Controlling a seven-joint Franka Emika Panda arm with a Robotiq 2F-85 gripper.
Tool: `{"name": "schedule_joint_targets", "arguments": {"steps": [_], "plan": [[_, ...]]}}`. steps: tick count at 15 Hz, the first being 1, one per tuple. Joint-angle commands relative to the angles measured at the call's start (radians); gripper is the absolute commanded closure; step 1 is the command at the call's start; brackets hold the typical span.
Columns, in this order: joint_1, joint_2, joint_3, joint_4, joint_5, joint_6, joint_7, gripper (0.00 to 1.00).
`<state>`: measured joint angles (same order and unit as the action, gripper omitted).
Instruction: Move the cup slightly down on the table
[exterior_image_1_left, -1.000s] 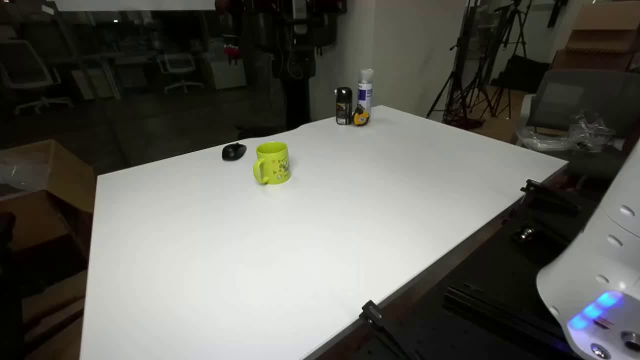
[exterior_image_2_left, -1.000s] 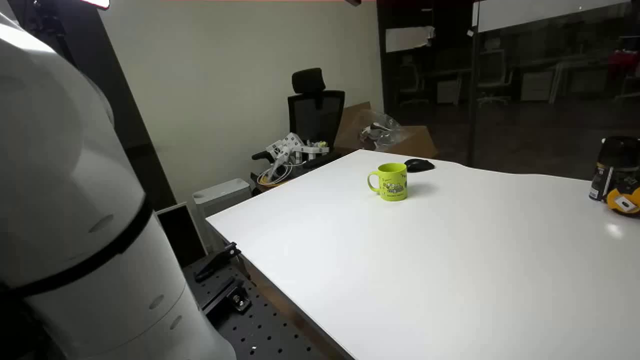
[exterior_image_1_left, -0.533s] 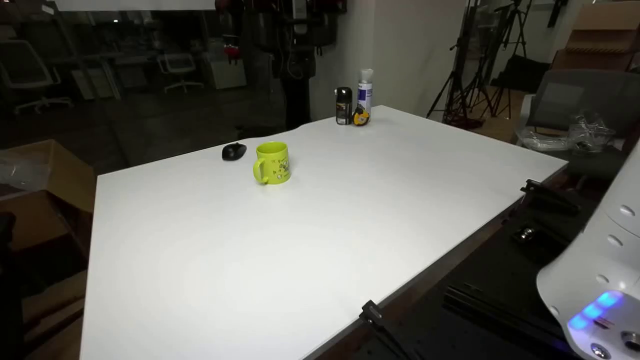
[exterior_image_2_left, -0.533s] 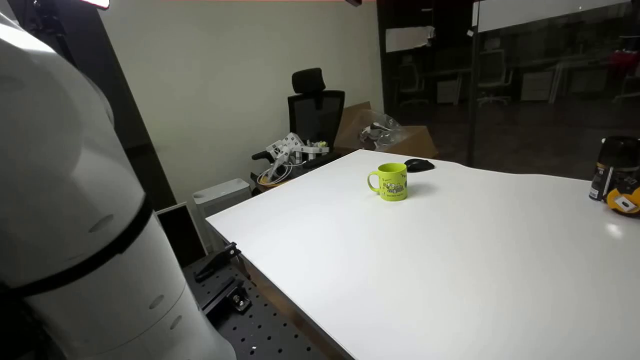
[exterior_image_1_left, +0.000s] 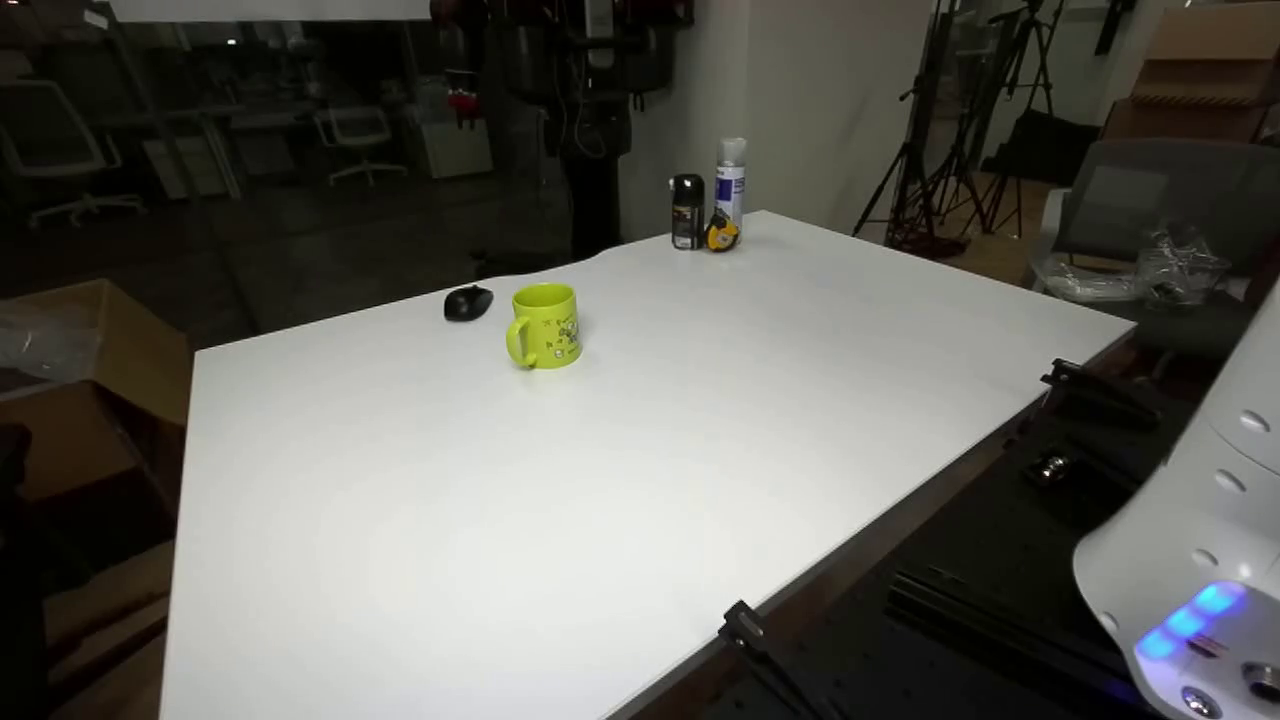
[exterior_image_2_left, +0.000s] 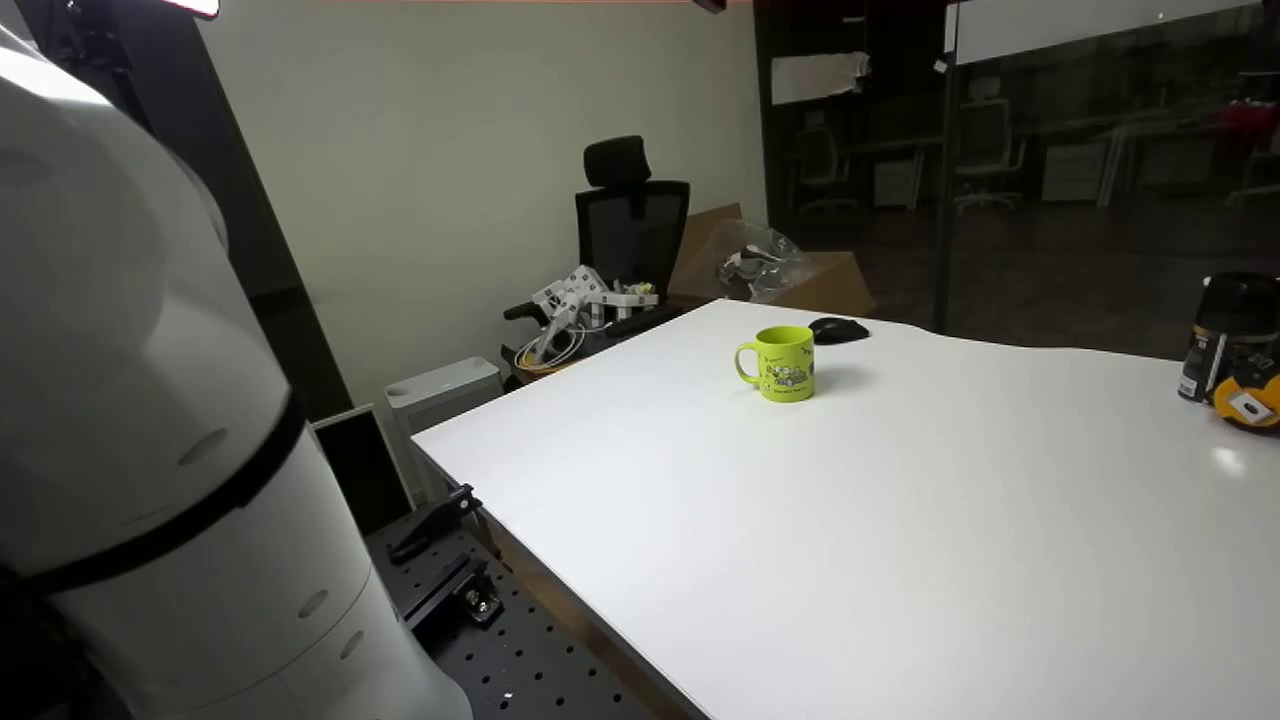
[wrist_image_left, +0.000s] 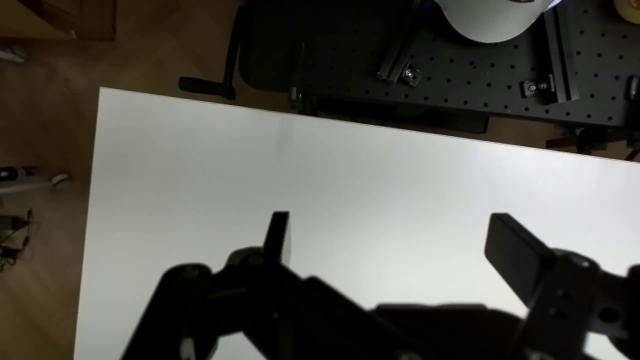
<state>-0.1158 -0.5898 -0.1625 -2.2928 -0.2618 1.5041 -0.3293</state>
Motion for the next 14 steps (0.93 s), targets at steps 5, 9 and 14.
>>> {"name": "schedule_joint_targets", "arguments": {"steps": [5,9,14], "plan": [[-0.011,0.138,-0.047,0.058,0.137,0.366,0.182,0.00],[-0.014,0.325,-0.049,0.117,0.194,0.713,0.235,0.00],[-0.028,0.256,-0.045,0.047,0.174,0.660,0.179,0.00]]}}
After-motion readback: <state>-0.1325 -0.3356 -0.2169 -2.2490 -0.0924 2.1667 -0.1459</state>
